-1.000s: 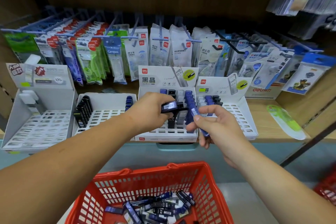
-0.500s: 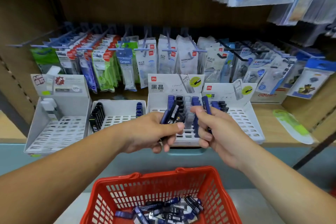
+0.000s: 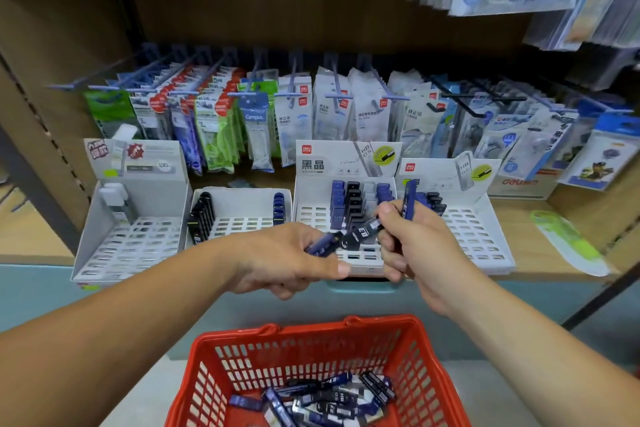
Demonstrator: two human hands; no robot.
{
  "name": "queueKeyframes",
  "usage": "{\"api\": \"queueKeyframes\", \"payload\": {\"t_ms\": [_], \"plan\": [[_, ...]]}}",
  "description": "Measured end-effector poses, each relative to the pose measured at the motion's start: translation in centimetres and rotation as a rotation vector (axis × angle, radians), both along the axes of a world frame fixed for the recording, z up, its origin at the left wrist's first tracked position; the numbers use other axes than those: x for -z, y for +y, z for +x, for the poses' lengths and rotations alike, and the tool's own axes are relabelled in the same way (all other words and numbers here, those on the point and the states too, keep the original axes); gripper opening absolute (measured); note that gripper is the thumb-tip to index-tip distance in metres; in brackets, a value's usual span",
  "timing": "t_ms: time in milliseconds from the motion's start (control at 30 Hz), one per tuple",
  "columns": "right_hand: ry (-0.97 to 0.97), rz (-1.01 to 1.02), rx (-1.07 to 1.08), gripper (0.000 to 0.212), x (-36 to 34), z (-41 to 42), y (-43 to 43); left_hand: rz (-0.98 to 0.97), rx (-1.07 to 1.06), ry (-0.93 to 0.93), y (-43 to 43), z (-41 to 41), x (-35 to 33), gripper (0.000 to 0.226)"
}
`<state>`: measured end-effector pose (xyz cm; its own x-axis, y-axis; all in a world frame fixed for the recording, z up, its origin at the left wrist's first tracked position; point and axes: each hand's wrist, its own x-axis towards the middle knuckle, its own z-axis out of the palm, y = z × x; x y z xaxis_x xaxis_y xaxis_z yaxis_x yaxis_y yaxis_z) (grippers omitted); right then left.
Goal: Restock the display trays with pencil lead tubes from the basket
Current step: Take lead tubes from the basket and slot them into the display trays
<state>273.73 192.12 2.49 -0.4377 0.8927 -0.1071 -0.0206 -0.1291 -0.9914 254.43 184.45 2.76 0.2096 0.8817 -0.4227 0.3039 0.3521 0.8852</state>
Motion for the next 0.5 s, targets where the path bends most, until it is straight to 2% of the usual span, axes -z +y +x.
{"api": "queueKeyframes", "payload": {"t_ms": [133,333,500], "plan": [[0.036,-0.051,0.017,0.011,0.4,0.3,0.2,0.052,-0.224,0.018,0.6,-1.1,0.9,0.037],[0.067,-0.128,-0.022,0.01,0.6,0.4,0.1,0.093,-0.368,-0.242,1.5,-0.7,1.2,0.045],[0.084,-0.204,-0.109,0.012,0.9,0.4,-0.2,0.143,-0.416,-0.299,2.1,-0.3,1.0,0.003]]}}
